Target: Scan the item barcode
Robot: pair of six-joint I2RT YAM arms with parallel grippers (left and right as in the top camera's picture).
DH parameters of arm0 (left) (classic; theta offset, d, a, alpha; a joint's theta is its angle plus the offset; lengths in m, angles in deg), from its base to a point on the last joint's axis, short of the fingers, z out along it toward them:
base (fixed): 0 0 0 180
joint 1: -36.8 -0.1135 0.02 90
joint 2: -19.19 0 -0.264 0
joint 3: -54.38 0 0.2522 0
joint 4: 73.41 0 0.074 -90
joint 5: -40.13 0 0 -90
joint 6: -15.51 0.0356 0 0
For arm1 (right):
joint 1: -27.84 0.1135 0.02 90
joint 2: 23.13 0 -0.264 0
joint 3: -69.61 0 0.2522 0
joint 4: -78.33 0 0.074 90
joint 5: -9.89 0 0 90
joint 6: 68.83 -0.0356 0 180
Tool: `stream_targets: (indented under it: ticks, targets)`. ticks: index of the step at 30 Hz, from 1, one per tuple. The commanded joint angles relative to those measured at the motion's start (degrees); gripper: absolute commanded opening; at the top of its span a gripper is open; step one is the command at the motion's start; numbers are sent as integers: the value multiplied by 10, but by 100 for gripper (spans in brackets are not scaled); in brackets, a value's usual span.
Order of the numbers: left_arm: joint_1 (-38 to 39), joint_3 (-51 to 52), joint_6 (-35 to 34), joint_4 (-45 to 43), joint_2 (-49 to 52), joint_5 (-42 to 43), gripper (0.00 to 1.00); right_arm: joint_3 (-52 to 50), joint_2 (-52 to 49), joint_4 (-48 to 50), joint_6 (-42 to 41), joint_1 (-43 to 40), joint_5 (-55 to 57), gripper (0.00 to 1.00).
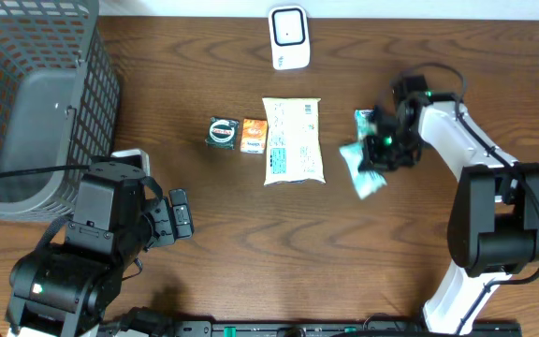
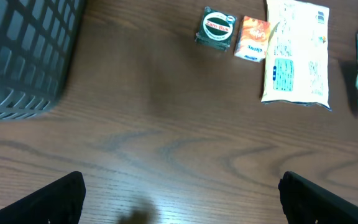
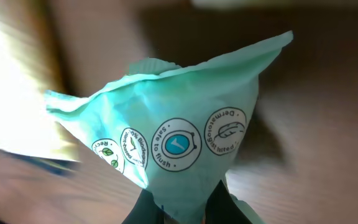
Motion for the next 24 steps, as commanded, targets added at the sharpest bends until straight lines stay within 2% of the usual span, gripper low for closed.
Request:
stream_targets:
  ticks: [1, 6, 12, 17, 24]
  targets:
    - [-1, 0, 1, 0, -2, -1, 98, 89, 3, 16, -44, 30, -30, 1]
    - [-1, 0, 1, 0, -2, -1, 97, 180, 2, 99, -106, 74, 66, 1]
    - [-1, 0, 1, 0, -2, -1, 97, 272, -34, 179, -139, 100, 66, 1]
    - [-1, 0, 1, 0, -2, -1, 98, 373, -120, 226, -161, 108, 55, 1]
    - [-1, 0, 1, 0, -2, -1, 98, 511, -257, 246, -184, 110, 56, 1]
